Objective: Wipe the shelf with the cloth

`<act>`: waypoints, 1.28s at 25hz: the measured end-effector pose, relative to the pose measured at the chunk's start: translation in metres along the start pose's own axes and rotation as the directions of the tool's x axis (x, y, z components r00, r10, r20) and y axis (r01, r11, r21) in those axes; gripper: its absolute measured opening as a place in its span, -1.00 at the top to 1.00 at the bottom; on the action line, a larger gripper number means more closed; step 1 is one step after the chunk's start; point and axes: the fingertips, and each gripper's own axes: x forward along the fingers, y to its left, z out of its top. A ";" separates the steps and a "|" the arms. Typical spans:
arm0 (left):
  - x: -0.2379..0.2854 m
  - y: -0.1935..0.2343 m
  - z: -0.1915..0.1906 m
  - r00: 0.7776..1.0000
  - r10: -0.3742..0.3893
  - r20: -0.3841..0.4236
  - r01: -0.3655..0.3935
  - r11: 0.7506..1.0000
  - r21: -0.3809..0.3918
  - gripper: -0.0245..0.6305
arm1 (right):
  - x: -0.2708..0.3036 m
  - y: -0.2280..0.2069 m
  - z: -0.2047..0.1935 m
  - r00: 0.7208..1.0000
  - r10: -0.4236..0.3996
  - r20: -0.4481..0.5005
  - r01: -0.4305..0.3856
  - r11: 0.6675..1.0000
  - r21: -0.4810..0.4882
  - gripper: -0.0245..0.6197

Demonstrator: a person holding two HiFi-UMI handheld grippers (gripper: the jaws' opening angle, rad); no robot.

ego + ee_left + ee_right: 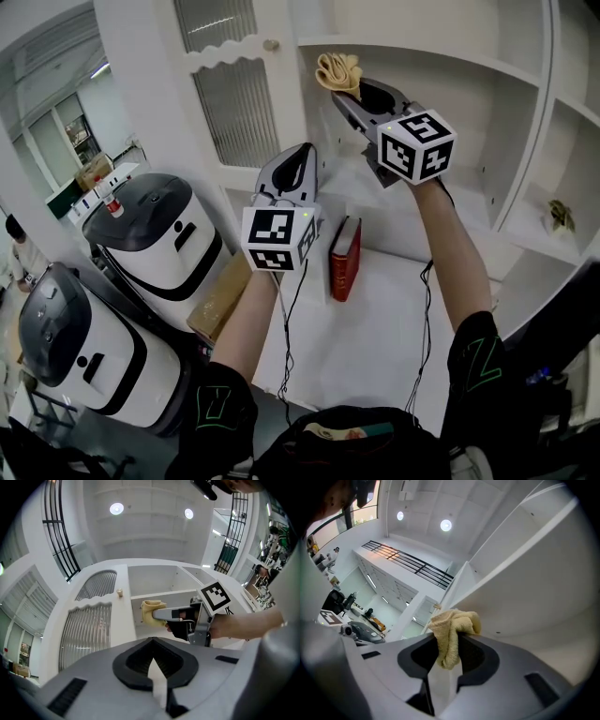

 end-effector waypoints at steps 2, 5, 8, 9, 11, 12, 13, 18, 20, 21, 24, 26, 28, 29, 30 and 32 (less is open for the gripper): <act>0.002 -0.003 -0.002 1.000 -0.005 -0.002 0.005 1.000 -0.001 0.93 | -0.003 -0.011 -0.010 0.999 -0.030 -0.023 0.030 0.999 0.031 0.56; -0.004 0.001 -0.001 1.000 -0.011 0.000 0.011 1.000 0.000 0.93 | 0.000 -0.017 -0.023 0.996 -0.067 -0.058 0.071 0.995 0.064 0.56; -0.003 0.003 -0.001 1.000 -0.010 -0.002 0.010 1.000 0.002 0.93 | 0.005 -0.025 -0.040 0.992 -0.085 -0.093 0.095 0.989 0.117 0.56; -0.001 0.000 -0.002 1.000 -0.008 -0.005 0.008 1.000 0.001 0.93 | 0.006 -0.031 -0.047 0.990 -0.089 -0.109 0.103 0.986 0.132 0.56; 0.002 -0.003 -0.005 1.000 -0.004 -0.011 0.004 1.000 -0.001 0.93 | 0.009 -0.038 -0.060 0.985 -0.097 -0.144 0.118 0.982 0.150 0.56; 0.001 -0.003 -0.006 1.000 -0.001 -0.013 0.001 1.000 -0.003 0.93 | 0.012 -0.039 -0.065 0.982 -0.099 -0.158 0.124 0.980 0.156 0.56; 0.000 -0.002 -0.007 1.000 0.003 -0.014 -0.003 1.000 -0.005 0.93 | 0.016 -0.039 -0.069 0.980 -0.101 -0.171 0.129 0.978 0.164 0.56; -0.005 0.006 -0.011 1.000 0.025 -0.016 -0.025 1.000 -0.017 0.93 | 0.035 -0.035 -0.080 0.973 -0.106 -0.203 0.148 0.967 0.207 0.56; -0.007 0.009 -0.014 0.999 0.033 -0.018 -0.033 0.999 -0.022 0.93 | 0.040 -0.033 -0.083 0.971 -0.107 -0.216 0.154 0.965 0.214 0.56; -0.009 0.011 -0.015 0.999 0.036 -0.019 -0.037 0.999 -0.025 0.93 | 0.041 -0.031 -0.083 0.970 -0.109 -0.219 0.156 0.964 0.214 0.56; -0.013 0.015 -0.017 0.999 0.046 -0.023 -0.047 0.998 -0.029 0.93 | 0.043 -0.022 -0.083 0.967 -0.105 -0.231 0.149 0.972 0.180 0.56; -0.015 0.017 -0.019 0.999 0.048 -0.026 -0.049 0.998 -0.033 0.93 | 0.042 -0.014 -0.081 0.967 -0.096 -0.235 0.134 0.980 0.149 0.56; -0.017 0.017 -0.020 0.999 0.046 -0.027 -0.047 0.998 -0.036 0.93 | 0.039 -0.005 -0.075 0.971 -0.081 -0.227 0.115 0.983 0.143 0.56; -0.017 0.016 -0.020 0.999 0.045 -0.028 -0.046 0.998 -0.038 0.93 | 0.037 -0.001 -0.073 0.972 -0.073 -0.223 0.107 0.984 0.142 0.56; -0.018 0.015 -0.020 0.999 0.043 -0.028 -0.044 0.998 -0.040 0.93 | 0.036 0.004 -0.070 0.973 -0.066 -0.220 0.098 0.986 0.138 0.56; -0.018 0.013 -0.020 0.999 0.040 -0.027 -0.042 0.998 -0.047 0.93 | 0.033 0.012 -0.067 0.974 -0.052 -0.220 0.082 0.988 0.127 0.56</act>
